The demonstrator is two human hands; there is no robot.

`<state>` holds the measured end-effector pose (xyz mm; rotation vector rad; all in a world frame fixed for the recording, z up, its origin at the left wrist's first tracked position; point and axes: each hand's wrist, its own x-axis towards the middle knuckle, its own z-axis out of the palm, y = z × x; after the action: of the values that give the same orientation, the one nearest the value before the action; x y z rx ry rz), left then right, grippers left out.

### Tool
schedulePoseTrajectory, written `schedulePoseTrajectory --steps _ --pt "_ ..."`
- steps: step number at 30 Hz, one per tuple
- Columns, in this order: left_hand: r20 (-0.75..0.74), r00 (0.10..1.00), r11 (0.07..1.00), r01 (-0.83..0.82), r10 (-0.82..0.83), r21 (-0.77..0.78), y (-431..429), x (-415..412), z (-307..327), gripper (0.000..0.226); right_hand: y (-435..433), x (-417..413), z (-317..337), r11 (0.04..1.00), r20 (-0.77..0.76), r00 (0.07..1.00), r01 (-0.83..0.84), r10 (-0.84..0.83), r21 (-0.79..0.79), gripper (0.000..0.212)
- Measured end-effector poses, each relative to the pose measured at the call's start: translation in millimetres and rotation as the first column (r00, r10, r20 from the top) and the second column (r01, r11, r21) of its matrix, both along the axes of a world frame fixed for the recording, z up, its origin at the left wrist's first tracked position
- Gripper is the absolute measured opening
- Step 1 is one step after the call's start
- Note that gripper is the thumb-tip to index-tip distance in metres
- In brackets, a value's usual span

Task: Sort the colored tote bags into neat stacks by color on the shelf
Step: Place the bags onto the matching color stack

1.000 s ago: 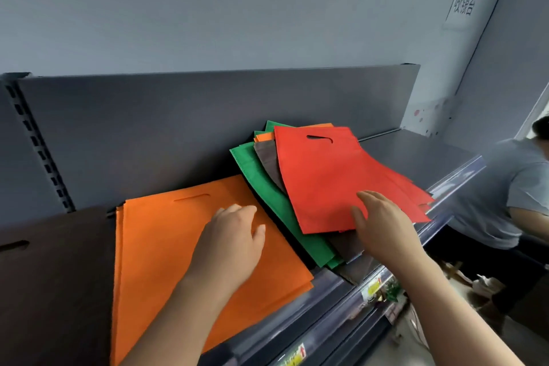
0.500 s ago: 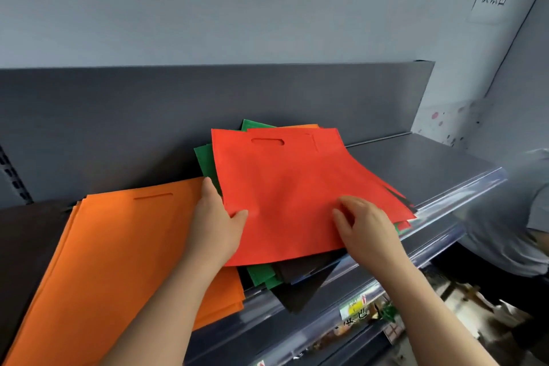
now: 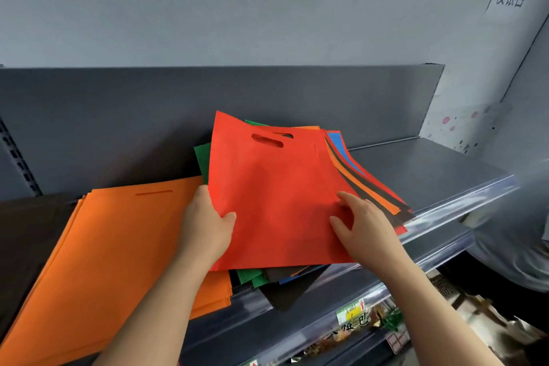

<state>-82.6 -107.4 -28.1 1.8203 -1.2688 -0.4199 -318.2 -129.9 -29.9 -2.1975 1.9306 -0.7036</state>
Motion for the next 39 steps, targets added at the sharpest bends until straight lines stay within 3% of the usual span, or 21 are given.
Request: schedulePoseTrajectory --steps 4,9,12,15,19,24,29,34,39 --pt "-0.004 1.000 1.000 -0.020 0.020 -0.014 4 5 0 0.027 -10 -1 2 0.993 -0.103 0.989 0.112 -0.107 0.041 0.034" --pt "-0.124 0.992 0.999 0.035 -0.030 0.038 8 4 -5 0.023 -12 10 5 0.996 -0.078 0.995 0.074 -0.070 0.052 0.046" --pt "-0.116 0.993 0.999 -0.018 0.023 0.048 7 9 -8 0.024 -12 12 7 0.996 -0.056 0.995 0.087 -0.085 0.034 0.047" --pt "-0.116 0.993 0.994 -0.008 0.020 0.107 7 15 -8 0.025 -15 12 7 0.992 -0.127 0.985 0.122 -0.116 0.043 0.043" --pt "-0.165 0.986 0.995 0.012 0.005 0.101 10 16 -9 0.035 -13 17 9 0.996 -0.057 0.996 0.072 -0.069 0.054 0.042" --pt "-0.135 0.989 0.996 -0.057 0.066 0.065 16 24 -13 0.055 -14 21 4 0.992 -0.105 0.990 0.098 -0.089 0.081 0.043" --pt "-0.149 0.989 1.000 -0.002 0.003 0.006 22 31 -16 0.015 -15 29 4 0.994 0.079 0.996 0.038 -0.047 0.101 0.061" --pt "-0.157 0.988 1.000 0.007 -0.004 0.017 31 40 -16 0.013 -8 41 7 0.999 0.290 0.957 -0.028 0.019 0.026 0.058" --pt "-0.160 0.987 1.000 -0.023 0.020 -0.015 50 63 -9 0.012 5 64 12 0.997 0.344 0.937 -0.044 0.064 -0.065 0.046"
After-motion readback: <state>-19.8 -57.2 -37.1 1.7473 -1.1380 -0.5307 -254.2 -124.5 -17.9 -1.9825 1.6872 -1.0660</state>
